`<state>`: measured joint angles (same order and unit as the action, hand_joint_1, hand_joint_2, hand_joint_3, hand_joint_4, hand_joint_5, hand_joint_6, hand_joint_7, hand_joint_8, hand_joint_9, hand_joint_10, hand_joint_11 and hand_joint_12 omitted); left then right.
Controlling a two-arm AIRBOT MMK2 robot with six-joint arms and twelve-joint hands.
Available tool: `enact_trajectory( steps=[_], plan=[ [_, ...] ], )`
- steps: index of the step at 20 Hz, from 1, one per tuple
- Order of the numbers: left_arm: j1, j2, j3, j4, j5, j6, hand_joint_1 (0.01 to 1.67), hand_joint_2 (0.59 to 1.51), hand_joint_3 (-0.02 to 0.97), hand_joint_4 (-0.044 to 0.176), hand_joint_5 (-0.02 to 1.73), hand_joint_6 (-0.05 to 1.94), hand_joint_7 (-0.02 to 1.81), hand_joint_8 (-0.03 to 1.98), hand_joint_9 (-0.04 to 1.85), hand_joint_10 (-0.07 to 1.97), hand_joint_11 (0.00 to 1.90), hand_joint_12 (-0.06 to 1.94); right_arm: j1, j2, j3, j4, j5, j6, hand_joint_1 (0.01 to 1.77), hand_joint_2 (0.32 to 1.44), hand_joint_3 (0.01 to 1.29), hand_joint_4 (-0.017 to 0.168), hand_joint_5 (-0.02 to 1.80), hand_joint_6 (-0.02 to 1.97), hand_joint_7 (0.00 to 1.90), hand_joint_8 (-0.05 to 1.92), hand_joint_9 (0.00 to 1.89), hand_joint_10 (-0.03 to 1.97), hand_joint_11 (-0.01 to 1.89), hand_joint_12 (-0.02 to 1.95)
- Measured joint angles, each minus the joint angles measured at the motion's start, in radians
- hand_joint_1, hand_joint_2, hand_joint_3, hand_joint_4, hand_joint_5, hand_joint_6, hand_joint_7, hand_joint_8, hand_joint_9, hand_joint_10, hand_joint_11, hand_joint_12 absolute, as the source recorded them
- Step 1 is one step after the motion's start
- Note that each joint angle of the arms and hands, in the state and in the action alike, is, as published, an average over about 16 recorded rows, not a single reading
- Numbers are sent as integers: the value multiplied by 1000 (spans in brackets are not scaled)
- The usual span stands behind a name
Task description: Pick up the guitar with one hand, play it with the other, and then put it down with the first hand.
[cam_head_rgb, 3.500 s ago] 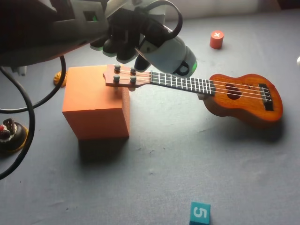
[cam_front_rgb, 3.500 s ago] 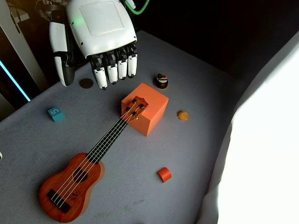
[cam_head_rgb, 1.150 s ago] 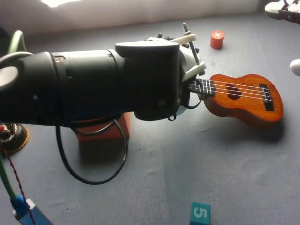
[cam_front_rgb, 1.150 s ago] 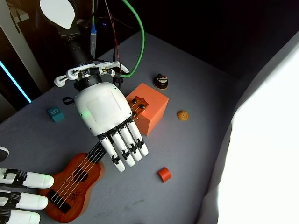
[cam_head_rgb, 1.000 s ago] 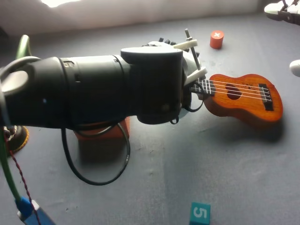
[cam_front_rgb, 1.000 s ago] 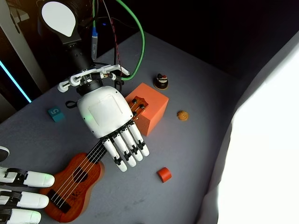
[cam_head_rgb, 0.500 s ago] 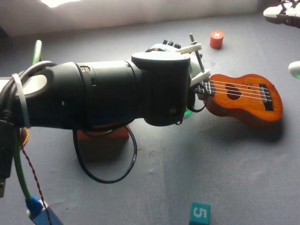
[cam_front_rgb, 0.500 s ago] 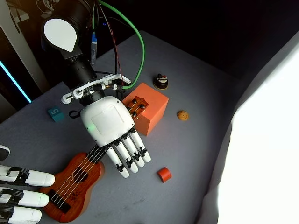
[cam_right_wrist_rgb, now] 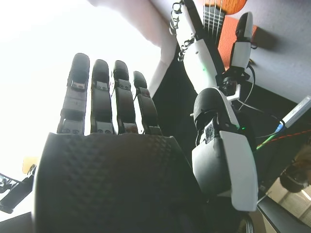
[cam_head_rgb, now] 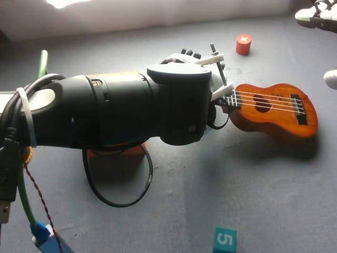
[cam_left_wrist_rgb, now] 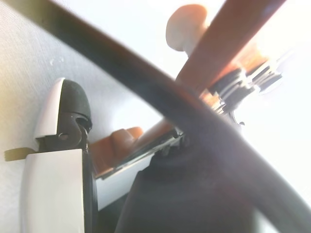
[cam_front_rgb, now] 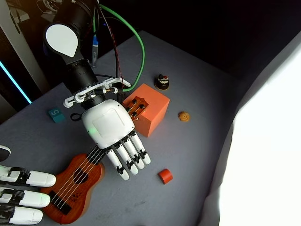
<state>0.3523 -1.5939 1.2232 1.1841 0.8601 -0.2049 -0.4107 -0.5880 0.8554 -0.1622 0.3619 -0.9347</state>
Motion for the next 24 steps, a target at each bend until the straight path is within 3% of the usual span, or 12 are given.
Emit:
enact_trajectory(
  steps=[2, 4, 10, 17, 20, 24],
  plan=[
    [1, 0, 2, 2, -1, 0, 1118, 1084, 11, 18, 37, -3, 41, 2, 36, 28, 17, 89, 0, 0, 0, 0, 0, -1, 155, 1297, 17, 8, 139, 48, 228, 12, 73, 281, 22, 626],
    [2, 0, 3, 3, -2, 0, 1125, 1078, 11, 20, 73, 43, 70, 98, 53, 162, 18, 286, 0, 0, 0, 0, 0, -2, 159, 1296, 17, 8, 143, 48, 232, 12, 76, 291, 22, 661],
    [3, 0, 4, 5, -6, 0, 1142, 1093, 12, 13, 249, 578, 161, 790, 158, 870, 127, 997, 0, 0, -1, 0, 0, -3, 174, 1297, 17, 8, 150, 48, 244, 13, 83, 312, 22, 725],
    [3, 0, 3, 5, -13, -1, 1177, 1093, 7, 6, 695, 1218, 663, 1643, 682, 1710, 658, 1812, 0, 0, -3, 0, 0, -4, 180, 1303, 17, 8, 148, 48, 249, 12, 82, 328, 22, 695],
    [1, 0, 1, 2, -17, -1, 1211, 1103, 2, 9, 878, 1529, 871, 1904, 929, 1918, 934, 1926, 0, 0, -3, 0, 0, -4, 178, 1306, 16, 8, 144, 48, 250, 12, 79, 333, 22, 679],
    [-4, 3, -7, -7, -23, 1, 1265, 1106, -4, 23, 1101, 1621, 1161, 1947, 1244, 1932, 1257, 1930, 0, 2, 2, -66, 9, 62, 177, 1309, 17, 7, 140, 48, 247, 12, 76, 341, 22, 688]
  ],
)
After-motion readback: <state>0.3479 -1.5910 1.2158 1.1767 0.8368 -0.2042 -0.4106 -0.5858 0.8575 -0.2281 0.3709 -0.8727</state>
